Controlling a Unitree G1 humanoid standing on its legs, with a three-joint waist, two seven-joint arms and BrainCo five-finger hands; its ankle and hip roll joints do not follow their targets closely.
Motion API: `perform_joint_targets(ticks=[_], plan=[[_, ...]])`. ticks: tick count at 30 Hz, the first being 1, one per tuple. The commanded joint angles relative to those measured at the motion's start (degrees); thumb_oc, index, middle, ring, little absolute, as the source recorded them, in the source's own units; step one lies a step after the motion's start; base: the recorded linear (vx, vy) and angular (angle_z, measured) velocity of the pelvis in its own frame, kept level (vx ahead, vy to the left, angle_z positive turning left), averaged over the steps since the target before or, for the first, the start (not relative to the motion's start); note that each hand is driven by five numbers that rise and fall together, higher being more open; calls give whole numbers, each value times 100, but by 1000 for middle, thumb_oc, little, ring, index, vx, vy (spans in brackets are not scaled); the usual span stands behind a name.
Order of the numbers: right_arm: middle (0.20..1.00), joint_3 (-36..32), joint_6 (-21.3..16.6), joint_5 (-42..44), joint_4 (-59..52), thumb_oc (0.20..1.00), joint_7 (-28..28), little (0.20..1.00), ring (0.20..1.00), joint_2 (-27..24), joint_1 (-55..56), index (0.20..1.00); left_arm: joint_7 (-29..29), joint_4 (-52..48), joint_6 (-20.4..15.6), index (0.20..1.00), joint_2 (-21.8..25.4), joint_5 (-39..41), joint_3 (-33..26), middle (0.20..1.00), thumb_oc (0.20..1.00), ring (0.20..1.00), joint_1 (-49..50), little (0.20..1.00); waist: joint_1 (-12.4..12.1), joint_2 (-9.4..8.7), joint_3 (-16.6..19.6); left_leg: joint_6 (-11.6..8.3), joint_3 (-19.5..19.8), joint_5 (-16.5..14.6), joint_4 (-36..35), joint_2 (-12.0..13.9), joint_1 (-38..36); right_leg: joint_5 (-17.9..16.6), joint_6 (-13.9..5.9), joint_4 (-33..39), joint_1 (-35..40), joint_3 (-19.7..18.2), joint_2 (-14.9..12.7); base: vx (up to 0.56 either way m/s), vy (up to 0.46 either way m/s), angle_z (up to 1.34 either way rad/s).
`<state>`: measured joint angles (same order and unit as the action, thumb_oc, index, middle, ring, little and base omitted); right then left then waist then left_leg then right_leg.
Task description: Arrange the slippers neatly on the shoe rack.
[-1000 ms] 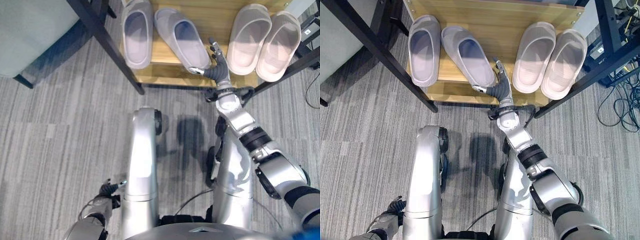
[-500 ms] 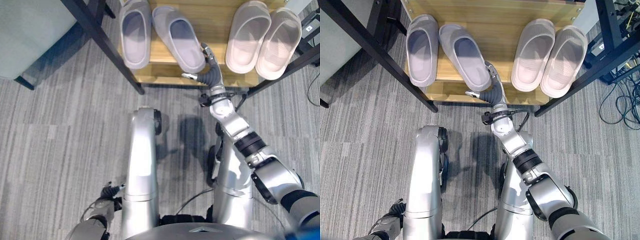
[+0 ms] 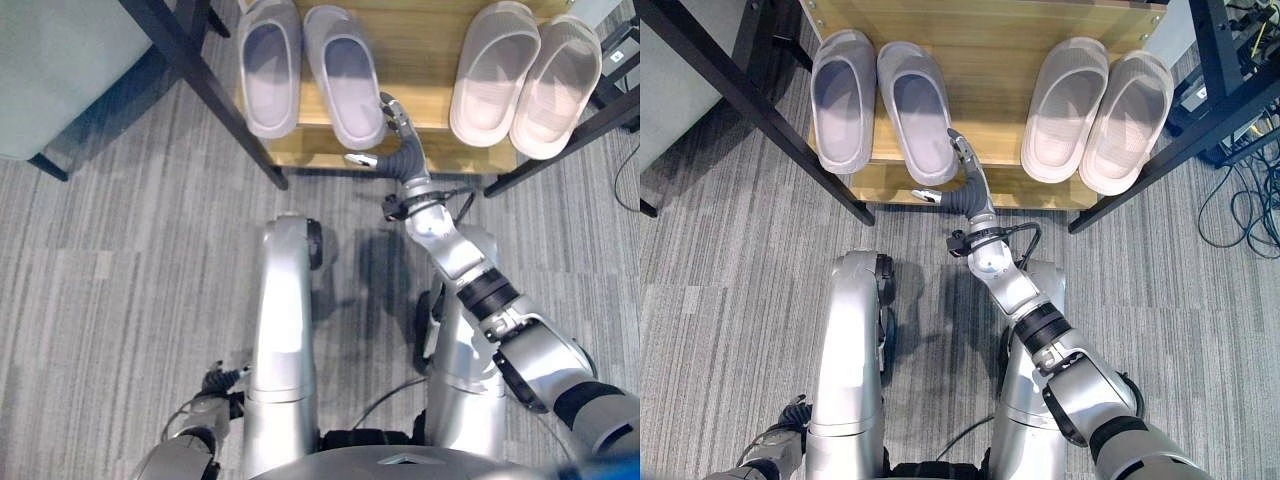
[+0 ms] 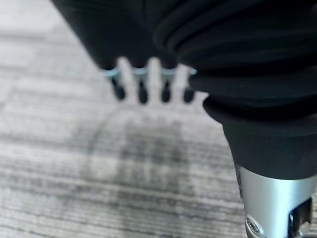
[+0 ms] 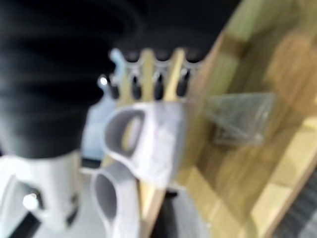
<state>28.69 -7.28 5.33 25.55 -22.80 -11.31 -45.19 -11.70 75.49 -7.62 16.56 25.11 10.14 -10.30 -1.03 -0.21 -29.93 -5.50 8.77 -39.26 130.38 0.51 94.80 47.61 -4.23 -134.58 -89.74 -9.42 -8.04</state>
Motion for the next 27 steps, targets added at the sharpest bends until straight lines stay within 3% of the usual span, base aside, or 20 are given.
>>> perform_joint_targets(ticks=[1,19,22,23,27], plan=[[1000,392,-200,73,-946,1000,159,1000,1000,48,-137,1000,-203,-48,35,1000,9,-198,472,1000,1000,1000,300,1000,-355,6,14,538,-107,-472,-156,-253,-485,-929,502,-159,659,-687,-84,0,0,0],[1000,378,-227,128,-609,1000,119,1000,1000,-12,-441,1000,-230,-51,-14,1000,31,-277,490,1000,1000,1000,226,1000,-394,114,14,484,-59,-384,-153,-336,-485,-987,479,-126,750,-695,-98,0,0,0],[1000,270,-197,-206,-824,1000,17,1000,1000,-145,-379,1000,-238,-76,-37,1000,23,-304,445,1000,1000,1000,198,1000,-374,134,14,479,-43,-355,-145,-346,-485,-996,467,-115,756,-680,-92,0,0,0],[1000,216,-140,-819,-988,1000,-130,1000,1000,-329,-324,1000,-397,-107,-114,1000,13,-635,445,1000,1000,1000,133,1000,-341,140,14,472,-46,-322,-188,-354,-485,-998,436,-62,806,-669,-89,-15,37,2],[1000,68,-156,-1027,-1343,1000,-160,1000,1000,-531,-140,1000,-384,-233,-155,1000,-5,-703,441,1000,1000,1000,-181,1000,-265,161,16,490,-64,-118,-615,-322,-485,-1110,389,464,941,-490,-237,-30,87,4]])
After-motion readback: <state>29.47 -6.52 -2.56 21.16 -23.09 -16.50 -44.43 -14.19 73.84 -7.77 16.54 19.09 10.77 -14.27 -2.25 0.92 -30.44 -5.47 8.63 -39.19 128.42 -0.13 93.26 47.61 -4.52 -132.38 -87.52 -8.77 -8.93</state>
